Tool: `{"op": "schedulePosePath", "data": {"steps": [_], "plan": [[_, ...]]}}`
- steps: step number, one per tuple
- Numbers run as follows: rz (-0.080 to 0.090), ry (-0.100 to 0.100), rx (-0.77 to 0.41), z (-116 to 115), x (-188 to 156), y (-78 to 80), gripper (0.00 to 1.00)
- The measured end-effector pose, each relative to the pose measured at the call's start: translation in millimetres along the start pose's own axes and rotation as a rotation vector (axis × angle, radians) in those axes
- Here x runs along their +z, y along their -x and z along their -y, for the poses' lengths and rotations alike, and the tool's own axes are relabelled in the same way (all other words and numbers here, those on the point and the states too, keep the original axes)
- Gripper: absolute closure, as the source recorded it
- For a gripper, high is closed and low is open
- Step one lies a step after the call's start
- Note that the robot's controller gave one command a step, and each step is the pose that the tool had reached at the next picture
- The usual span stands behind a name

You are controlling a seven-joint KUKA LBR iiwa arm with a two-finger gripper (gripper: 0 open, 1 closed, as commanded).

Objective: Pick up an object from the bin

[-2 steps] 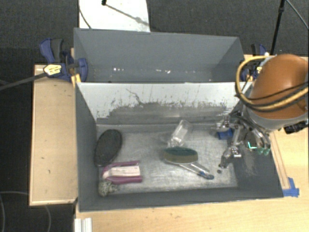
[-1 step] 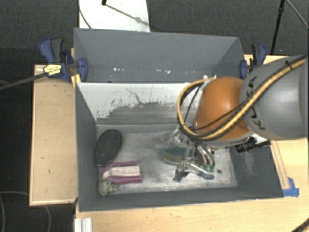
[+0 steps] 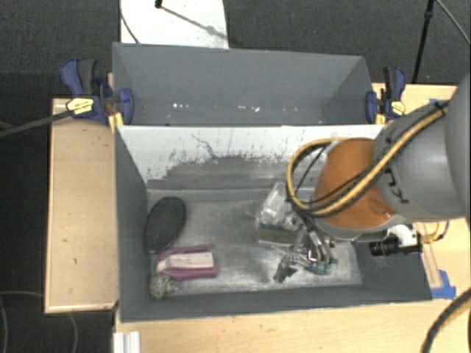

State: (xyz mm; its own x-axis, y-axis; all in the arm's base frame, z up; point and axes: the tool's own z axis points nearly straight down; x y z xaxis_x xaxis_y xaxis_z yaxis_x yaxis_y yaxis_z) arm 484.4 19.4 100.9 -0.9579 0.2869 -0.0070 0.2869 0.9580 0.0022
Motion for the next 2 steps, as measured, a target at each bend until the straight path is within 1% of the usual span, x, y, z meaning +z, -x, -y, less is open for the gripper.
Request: {"op": "schedulePosePath", "data": {"steps": [1, 2], "plan": [[-0.007, -0.002, 0.11, 12, 0, -1.8, 0.0], [0.003, 0.002, 0.35, -23, 28, -1.4, 0.0]]}}
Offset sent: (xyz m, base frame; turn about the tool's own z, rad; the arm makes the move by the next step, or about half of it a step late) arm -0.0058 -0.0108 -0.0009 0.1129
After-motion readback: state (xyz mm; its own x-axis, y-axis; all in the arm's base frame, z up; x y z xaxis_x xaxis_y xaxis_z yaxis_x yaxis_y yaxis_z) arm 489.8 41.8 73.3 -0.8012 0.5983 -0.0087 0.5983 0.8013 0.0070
